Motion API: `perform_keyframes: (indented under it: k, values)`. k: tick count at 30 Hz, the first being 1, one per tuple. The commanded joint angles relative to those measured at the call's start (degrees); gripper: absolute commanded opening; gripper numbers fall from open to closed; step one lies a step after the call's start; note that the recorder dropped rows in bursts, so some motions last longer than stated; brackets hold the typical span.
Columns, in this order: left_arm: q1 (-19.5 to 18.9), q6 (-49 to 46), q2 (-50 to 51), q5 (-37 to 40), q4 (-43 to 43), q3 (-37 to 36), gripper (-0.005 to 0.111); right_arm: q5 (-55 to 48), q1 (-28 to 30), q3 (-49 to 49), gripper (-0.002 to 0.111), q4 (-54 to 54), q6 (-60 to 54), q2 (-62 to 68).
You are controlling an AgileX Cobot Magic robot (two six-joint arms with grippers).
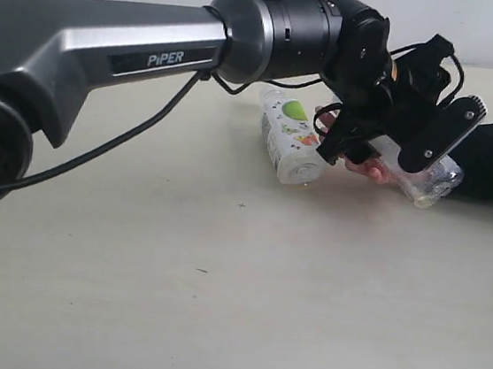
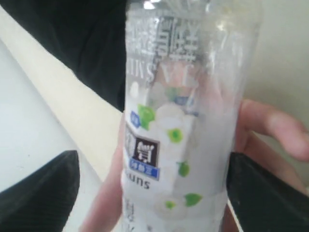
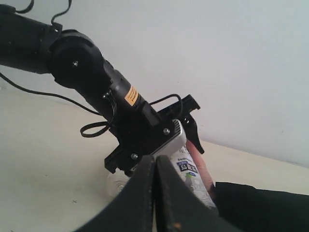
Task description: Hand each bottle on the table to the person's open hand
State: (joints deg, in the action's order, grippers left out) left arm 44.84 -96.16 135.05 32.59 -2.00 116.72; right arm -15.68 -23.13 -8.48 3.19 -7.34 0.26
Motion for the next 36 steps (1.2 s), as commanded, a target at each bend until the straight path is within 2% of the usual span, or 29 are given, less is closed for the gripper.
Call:
perform_keyframes:
  k: [1,6,9,12,18,23,26,28,31,36]
  values:
    - [1.40,0.59,-3.57,-0.14,-0.74,0.44,0.079,0.33,-0.17,0.21,0.000,0.25,-0.09,-0.26]
    - [2.56,2.58,-7.37,2.00,-0.74,0.44,0.079,0.33,-0.17,0.21,0.000,0.25,-0.09,-0.26]
    - [2.56,12.26,-10.16,4.23,-0.74,0.44,0.075,0.33,-0.17,0.21,0.000,0.25,-0.09,-0.26]
    - [2.56,26.31,-13.37,9.37,-0.74,0.44,0.059,0.33,-0.17,0.21,0.000,0.25,-0.09,-0.26]
    - [2.56,46.01,-18.63,18.51,-0.74,0.44,0.001,0.33,-0.17,0.21,0.000,0.25,-0.09,-0.26]
    - [2.45,52.90,-21.29,28.76,-3.32,0.44,0.000,0.33,-0.17,0.21,0.000,0.25,-0.09,-0.26]
    - [2.45,53.72,-21.94,36.70,-5.21,0.44,0.000,0.33,-0.17,0.21,0.000,0.25,-0.09,-0.26]
    - [2.45,55.80,-22.01,37.37,-6.23,0.44,0.000,0.33,-0.17,0.21,0.000,0.25,-0.09,-0.26]
    - [2.05,65.42,-22.39,37.37,-5.72,-0.66,0.000,0.33,-0.17,0.21,0.000,0.25,-0.09,-0.26]
    - [0.88,72.51,-26.10,37.37,-6.18,-9.88,0.000,0.33,-0.17,0.21,0.000,0.25,-0.09,-0.26]
